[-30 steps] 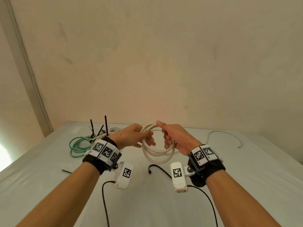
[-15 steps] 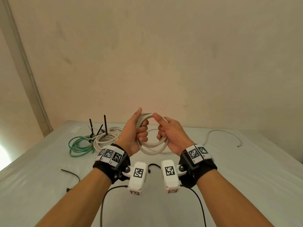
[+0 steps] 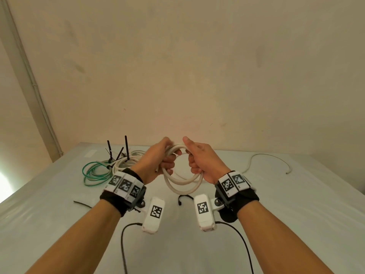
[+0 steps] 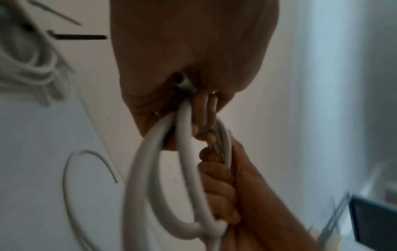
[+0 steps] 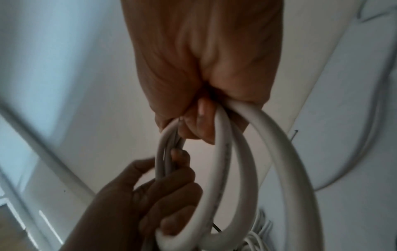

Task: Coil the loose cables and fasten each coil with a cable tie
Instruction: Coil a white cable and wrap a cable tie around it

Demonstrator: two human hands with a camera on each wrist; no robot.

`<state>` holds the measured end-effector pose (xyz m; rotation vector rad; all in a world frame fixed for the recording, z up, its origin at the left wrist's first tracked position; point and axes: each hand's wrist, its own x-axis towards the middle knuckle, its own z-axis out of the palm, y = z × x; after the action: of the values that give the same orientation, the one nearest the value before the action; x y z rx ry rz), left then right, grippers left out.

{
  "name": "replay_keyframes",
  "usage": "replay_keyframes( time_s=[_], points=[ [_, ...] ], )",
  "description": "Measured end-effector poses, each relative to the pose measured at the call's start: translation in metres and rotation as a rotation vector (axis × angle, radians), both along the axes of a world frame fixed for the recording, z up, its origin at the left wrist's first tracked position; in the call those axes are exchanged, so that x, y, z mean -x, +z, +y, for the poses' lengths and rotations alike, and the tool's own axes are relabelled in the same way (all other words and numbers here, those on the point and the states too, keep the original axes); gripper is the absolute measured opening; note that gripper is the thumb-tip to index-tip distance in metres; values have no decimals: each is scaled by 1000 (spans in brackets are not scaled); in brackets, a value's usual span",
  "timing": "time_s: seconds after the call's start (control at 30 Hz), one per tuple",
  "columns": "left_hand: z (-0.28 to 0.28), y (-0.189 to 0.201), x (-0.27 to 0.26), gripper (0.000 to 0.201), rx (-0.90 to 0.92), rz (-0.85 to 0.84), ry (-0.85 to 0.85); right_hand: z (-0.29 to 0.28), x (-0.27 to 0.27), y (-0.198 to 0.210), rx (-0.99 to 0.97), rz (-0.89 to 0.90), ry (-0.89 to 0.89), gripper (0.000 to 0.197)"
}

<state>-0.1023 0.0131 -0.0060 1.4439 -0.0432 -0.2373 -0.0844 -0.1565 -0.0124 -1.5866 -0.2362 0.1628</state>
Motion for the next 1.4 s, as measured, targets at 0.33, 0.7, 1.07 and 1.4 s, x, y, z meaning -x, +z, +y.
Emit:
replay_keyframes(
  time_s=[0.33,0.7,1.07,1.4],
  points=[
    [20,-19,-5,46,-281,-224,88,-1,-8,-23,-48,244,18,67],
    [64,-22,-11,47,-351,-187,283,-5,-15,-84,1179,-170,216,9],
    [44,-26,-19,61,-375,-226,419,-5,-3,-13,255,-193,-205,16],
    [18,-24,-19,50,-444,-373,507,30,3,0,393,-404,-511,17]
  ],
)
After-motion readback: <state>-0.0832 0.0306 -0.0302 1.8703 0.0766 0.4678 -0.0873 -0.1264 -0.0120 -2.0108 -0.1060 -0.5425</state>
